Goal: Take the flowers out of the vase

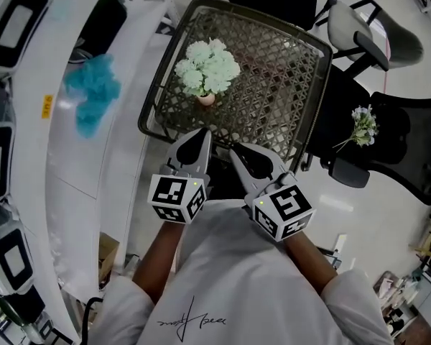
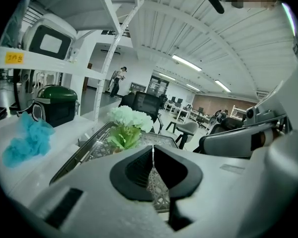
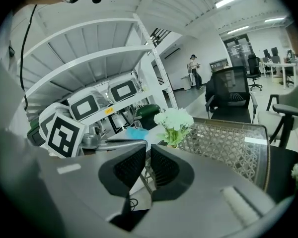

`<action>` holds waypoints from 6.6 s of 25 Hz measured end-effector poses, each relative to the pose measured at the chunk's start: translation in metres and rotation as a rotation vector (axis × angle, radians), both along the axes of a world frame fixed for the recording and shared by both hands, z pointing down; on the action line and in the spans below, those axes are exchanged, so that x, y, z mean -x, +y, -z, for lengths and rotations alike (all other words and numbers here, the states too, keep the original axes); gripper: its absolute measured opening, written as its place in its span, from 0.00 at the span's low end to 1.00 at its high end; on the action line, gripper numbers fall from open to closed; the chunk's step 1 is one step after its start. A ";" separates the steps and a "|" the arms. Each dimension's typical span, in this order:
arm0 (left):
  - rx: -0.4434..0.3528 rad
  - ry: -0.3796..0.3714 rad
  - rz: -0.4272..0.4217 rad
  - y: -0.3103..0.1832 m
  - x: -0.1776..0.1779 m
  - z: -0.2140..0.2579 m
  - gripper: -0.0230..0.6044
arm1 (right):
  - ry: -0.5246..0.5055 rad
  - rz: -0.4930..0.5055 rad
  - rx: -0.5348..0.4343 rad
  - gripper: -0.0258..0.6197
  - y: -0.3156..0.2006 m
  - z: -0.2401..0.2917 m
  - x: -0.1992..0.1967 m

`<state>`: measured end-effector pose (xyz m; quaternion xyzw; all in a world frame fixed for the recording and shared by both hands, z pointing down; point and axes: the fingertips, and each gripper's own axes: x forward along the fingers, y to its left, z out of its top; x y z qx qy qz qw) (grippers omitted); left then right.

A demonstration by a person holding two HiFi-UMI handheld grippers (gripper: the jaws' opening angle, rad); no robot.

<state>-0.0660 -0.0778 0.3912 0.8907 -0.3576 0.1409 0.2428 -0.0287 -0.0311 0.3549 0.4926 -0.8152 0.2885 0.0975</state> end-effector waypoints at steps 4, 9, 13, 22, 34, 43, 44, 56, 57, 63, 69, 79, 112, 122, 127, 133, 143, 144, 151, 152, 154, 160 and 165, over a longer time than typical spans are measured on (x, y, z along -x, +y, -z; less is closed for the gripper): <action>0.011 -0.017 0.004 -0.007 0.000 -0.011 0.06 | -0.003 -0.011 0.011 0.10 -0.003 -0.001 -0.001; 0.026 -0.022 0.003 -0.023 -0.001 -0.023 0.09 | 0.005 0.000 0.028 0.10 -0.011 -0.006 0.002; 0.040 -0.033 -0.004 -0.034 -0.003 -0.035 0.11 | 0.008 0.000 0.049 0.09 -0.014 -0.013 0.004; 0.080 -0.053 0.011 -0.061 -0.006 -0.070 0.19 | 0.021 -0.013 0.093 0.09 -0.023 -0.024 -0.003; 0.089 -0.102 0.037 -0.084 -0.006 -0.099 0.26 | 0.024 -0.041 0.127 0.09 -0.038 -0.036 -0.006; 0.045 -0.134 0.030 -0.099 -0.007 -0.107 0.27 | 0.028 -0.044 0.149 0.08 -0.048 -0.043 0.000; 0.042 -0.134 0.034 -0.101 -0.006 -0.107 0.27 | 0.028 -0.045 0.151 0.08 -0.049 -0.043 0.001; -0.014 -0.141 0.003 -0.120 -0.016 -0.106 0.33 | 0.029 -0.072 0.170 0.06 -0.065 -0.050 -0.003; -0.018 -0.141 -0.001 -0.120 -0.017 -0.106 0.33 | 0.029 -0.074 0.171 0.06 -0.065 -0.051 -0.004; -0.047 -0.141 -0.014 -0.126 -0.019 -0.107 0.34 | 0.032 -0.081 0.184 0.06 -0.063 -0.055 -0.004; -0.080 -0.140 -0.015 -0.125 -0.019 -0.106 0.27 | 0.033 -0.085 0.191 0.06 -0.062 -0.058 -0.005; -0.109 -0.129 0.004 -0.125 -0.012 -0.100 0.11 | 0.040 -0.081 0.188 0.05 -0.059 -0.058 0.002; -0.196 -0.059 0.066 -0.120 -0.017 -0.042 0.05 | 0.029 -0.086 0.115 0.05 -0.044 -0.036 -0.009; -0.224 -0.060 0.050 -0.114 -0.026 -0.029 0.04 | 0.019 -0.100 0.093 0.05 -0.039 -0.029 -0.016; -0.233 -0.053 0.043 -0.113 -0.035 -0.025 0.04 | 0.017 -0.110 0.088 0.05 -0.038 -0.027 -0.023; -0.246 -0.046 0.041 -0.114 -0.042 -0.015 0.04 | 0.015 -0.124 0.079 0.05 -0.035 -0.025 -0.029; -0.266 -0.047 0.015 -0.110 -0.051 -0.004 0.04 | 0.001 -0.155 0.062 0.05 -0.029 -0.021 -0.036; -0.268 -0.047 0.013 -0.109 -0.052 -0.003 0.04 | 0.000 -0.158 0.059 0.05 -0.028 -0.020 -0.038; -0.289 -0.050 -0.004 -0.098 -0.060 0.008 0.04 | -0.010 -0.180 0.040 0.05 -0.019 -0.015 -0.044; -0.294 -0.050 -0.007 -0.096 -0.061 0.010 0.04 | -0.012 -0.183 0.037 0.05 -0.017 -0.015 -0.045; -0.304 -0.054 -0.013 -0.093 -0.063 0.013 0.04 | -0.016 -0.188 0.034 0.05 -0.015 -0.013 -0.047; -0.302 -0.061 -0.024 -0.082 -0.068 0.017 0.04 | -0.023 -0.205 0.025 0.05 -0.009 -0.011 -0.053; -0.282 -0.066 -0.035 -0.068 -0.071 0.014 0.04 | -0.030 -0.220 0.020 0.05 -0.003 -0.011 -0.056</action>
